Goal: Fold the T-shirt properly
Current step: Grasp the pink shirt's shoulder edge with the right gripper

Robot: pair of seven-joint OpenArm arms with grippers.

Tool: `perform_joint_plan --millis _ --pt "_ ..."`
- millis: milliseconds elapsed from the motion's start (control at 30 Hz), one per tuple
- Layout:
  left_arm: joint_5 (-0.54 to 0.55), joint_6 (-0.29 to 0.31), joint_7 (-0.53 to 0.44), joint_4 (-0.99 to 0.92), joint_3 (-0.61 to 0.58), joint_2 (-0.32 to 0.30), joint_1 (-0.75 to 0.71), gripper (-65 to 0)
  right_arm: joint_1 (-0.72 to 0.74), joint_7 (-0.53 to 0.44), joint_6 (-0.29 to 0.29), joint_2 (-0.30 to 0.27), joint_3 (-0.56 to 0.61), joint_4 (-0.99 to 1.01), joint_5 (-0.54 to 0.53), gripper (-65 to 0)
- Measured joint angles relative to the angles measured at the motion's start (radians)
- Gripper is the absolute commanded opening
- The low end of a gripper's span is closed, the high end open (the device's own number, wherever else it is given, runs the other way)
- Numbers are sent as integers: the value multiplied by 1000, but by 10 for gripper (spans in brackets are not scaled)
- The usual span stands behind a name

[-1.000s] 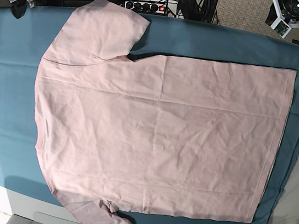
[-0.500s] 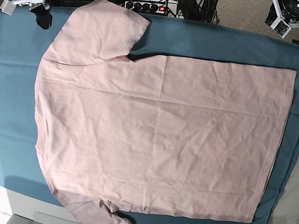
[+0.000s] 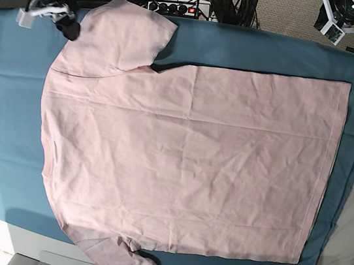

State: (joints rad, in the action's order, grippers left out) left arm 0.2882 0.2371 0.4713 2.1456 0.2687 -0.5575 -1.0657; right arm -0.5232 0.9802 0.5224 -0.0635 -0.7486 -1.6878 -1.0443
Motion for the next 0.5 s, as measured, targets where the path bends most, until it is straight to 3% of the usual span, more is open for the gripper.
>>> perform_joint_plan --millis 133,300,400,467,500 --pt "0 0 0 0 0 0 0 -612 -1 -5 1 0 23 -1 8 -386" --pt "1 0 -2 0 0 0 0 -488 -1 4 -17 26 23 -3 -4 -386" --pt "0 -19 -13 0 0 1 0 -451 -3 7 -16 33 23 -6 -5 -389" --pt "0 -46 -31 0 0 0 0 -452 -3 8 -17 33 23 -6 -6 -426" --pt "0 -58 -37 0 0 1 0 -452 -3 11 -17 32 23 -6 -1 -484"
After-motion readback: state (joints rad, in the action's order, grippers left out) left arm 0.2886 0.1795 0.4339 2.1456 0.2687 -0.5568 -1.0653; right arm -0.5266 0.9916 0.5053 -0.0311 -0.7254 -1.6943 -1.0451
